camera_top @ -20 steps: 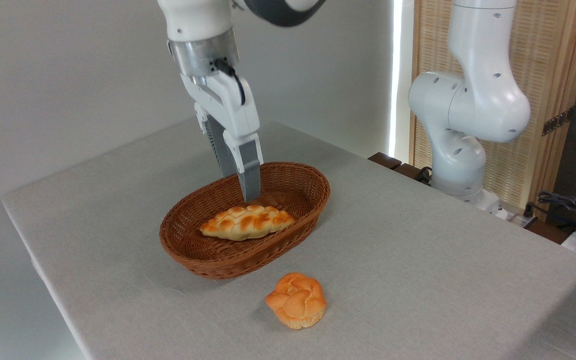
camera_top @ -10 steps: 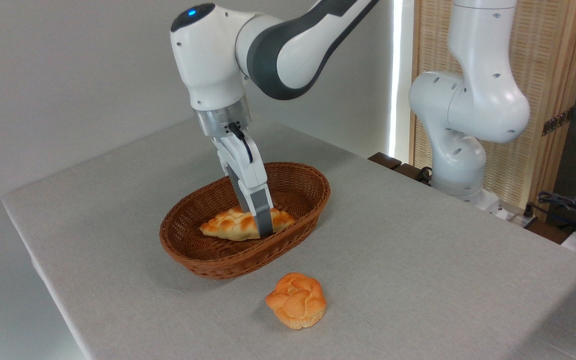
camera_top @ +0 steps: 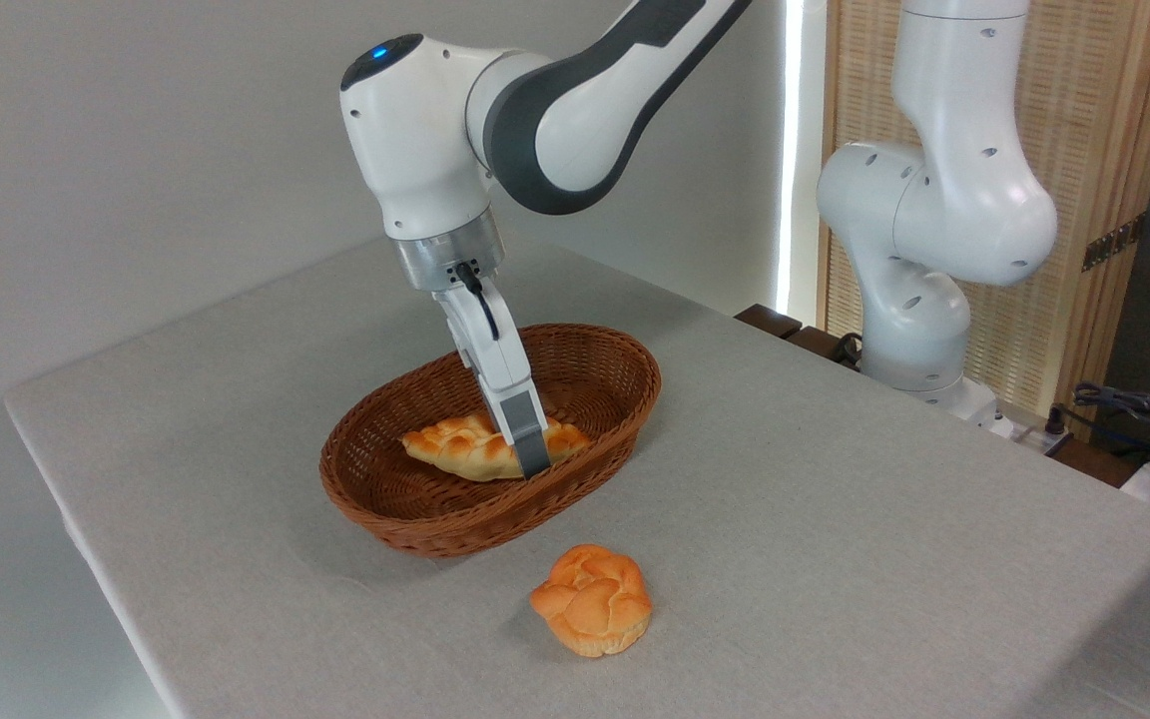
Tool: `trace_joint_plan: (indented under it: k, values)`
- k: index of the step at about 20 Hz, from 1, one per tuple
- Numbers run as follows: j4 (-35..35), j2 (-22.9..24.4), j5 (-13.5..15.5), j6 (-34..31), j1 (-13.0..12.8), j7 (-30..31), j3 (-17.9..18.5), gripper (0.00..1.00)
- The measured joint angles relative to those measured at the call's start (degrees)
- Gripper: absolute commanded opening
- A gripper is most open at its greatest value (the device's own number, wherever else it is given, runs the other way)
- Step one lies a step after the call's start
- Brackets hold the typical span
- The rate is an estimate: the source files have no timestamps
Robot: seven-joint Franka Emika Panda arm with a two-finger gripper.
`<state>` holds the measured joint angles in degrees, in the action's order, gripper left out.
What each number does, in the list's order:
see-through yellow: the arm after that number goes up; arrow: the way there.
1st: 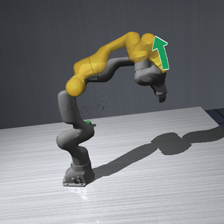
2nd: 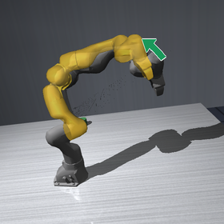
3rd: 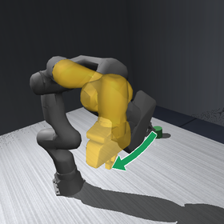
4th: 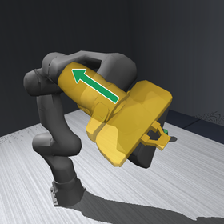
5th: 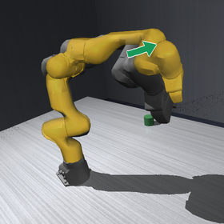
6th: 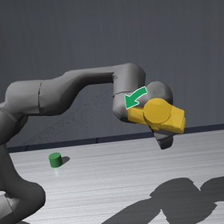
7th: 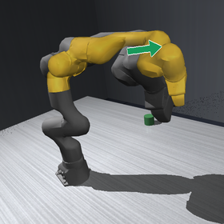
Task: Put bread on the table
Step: 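Close the gripper on the braided bread roll, then lift the braided roll out of the basket and carry it beside the basket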
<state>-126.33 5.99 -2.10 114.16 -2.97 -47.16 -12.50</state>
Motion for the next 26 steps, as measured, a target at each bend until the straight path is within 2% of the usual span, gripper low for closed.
trace_joint_plan:
  k: [3, 5, 17, 21, 26]
  values:
    - [0.0, -0.4, 0.0, 0.0, 0.0, 0.0, 0.0, 0.12]
    - [0.0, -0.6, 0.0, 0.0, 0.0, 0.0, 0.0, 0.00]
    - [0.6, -0.7, 0.0, -0.3, -0.4, 0.0, 0.0, 0.00]
    - [3.8, -0.7, 0.1, -4.0, 0.1, 0.0, 0.5, 0.00]
    - [8.0, -0.7, 1.8, -7.3, 0.5, 0.0, 0.9, 0.00]
